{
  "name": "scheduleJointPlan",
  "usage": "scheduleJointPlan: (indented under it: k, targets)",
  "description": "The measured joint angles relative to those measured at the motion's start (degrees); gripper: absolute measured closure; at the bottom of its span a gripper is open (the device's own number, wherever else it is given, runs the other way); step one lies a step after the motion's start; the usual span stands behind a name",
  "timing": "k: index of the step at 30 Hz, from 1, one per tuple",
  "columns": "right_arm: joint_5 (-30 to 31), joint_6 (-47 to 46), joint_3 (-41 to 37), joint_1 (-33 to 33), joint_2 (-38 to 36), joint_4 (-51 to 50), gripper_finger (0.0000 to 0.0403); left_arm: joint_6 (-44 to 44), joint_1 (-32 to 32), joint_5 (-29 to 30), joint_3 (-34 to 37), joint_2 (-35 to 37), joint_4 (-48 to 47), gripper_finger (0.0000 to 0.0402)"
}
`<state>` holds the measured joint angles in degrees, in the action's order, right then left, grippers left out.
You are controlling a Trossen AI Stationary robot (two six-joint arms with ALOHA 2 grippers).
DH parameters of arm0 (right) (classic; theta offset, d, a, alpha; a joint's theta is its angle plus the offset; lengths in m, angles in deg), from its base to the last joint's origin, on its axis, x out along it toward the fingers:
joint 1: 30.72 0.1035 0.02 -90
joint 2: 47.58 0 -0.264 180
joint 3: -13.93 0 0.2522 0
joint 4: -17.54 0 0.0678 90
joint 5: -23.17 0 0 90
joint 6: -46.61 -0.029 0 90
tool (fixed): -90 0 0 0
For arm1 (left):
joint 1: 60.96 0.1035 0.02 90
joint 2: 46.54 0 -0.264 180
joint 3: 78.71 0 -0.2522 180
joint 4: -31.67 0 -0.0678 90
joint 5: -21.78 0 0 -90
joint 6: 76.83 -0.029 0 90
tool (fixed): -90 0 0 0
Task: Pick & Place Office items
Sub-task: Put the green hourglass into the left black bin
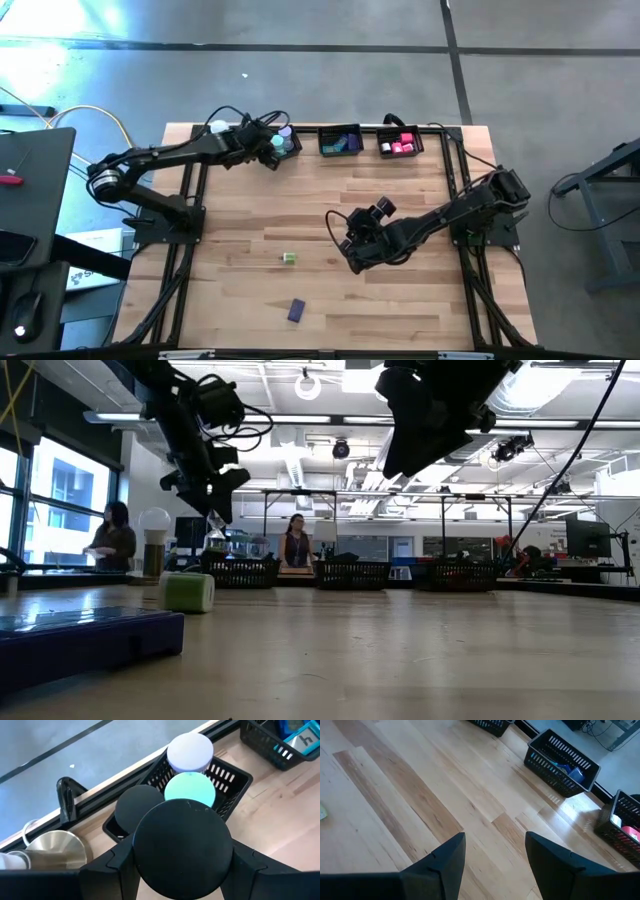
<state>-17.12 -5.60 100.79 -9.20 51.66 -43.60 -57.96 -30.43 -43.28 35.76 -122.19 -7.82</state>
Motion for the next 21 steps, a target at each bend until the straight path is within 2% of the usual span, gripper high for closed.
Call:
scheduleJointPlan:
  k: [21]
  targets:
    - [-0.40, 1.01, 0.00, 0.26, 0.00, 0.30, 0.0207, 0.96, 1.63, 0.32, 2.13, -0.91, 3.04, 0.0210]
